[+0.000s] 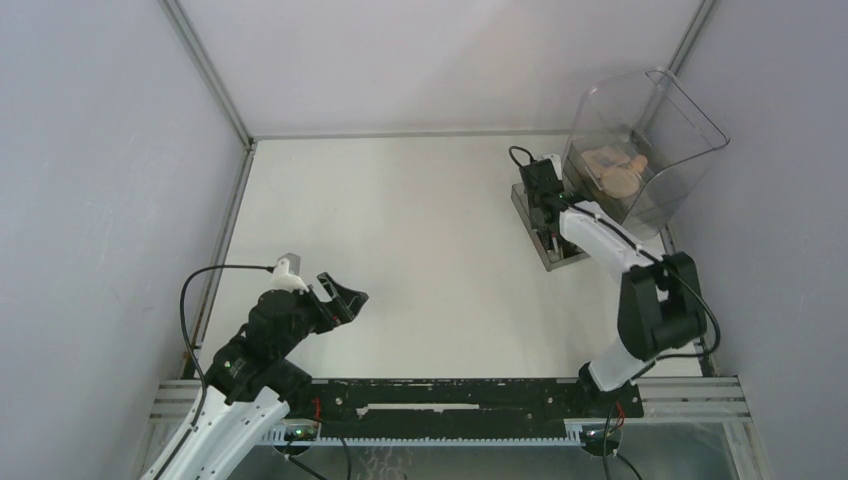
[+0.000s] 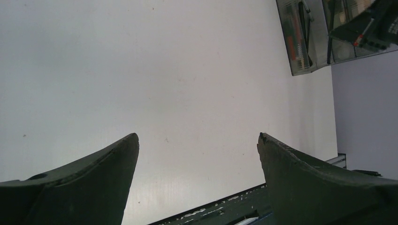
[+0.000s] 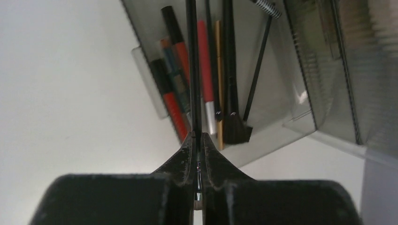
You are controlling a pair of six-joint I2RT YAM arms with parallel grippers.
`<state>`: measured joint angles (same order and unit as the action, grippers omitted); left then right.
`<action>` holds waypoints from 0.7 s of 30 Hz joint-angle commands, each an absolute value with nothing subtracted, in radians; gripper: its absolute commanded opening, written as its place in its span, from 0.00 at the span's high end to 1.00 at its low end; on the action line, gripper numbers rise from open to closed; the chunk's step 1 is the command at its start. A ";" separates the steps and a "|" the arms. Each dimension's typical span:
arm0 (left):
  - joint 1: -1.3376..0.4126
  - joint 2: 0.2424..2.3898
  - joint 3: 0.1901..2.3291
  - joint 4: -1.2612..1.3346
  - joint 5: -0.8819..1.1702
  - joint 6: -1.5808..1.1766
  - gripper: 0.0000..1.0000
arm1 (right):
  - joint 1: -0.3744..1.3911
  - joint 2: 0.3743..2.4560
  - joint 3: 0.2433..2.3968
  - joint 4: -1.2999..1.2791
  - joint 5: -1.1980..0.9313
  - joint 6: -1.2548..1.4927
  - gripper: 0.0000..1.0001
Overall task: Organize the makeup
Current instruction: Place the makeup brush in the drawer.
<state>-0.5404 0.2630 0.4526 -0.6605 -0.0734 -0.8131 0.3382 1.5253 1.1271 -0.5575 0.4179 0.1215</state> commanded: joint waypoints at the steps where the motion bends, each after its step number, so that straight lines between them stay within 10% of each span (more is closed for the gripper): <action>1: -0.543 0.268 0.485 -0.624 -0.066 -0.811 0.00 | 0.302 1.646 1.226 -0.561 0.541 0.093 0.79; 3: -0.544 0.270 0.485 -0.624 -0.064 -0.807 0.00 | 0.296 1.682 1.267 -0.570 0.550 0.104 0.55; 7: -0.545 0.278 0.482 -0.623 -0.070 -0.804 0.00 | 0.311 1.655 1.274 -0.582 0.509 0.157 0.51; 15: -0.545 0.329 0.469 -0.563 -0.052 -0.804 0.00 | 0.439 1.603 1.169 -0.448 0.236 0.200 1.00; 21: -0.544 0.306 0.466 -0.576 -0.057 -0.806 0.00 | 0.446 1.783 1.228 -0.468 0.243 0.199 1.00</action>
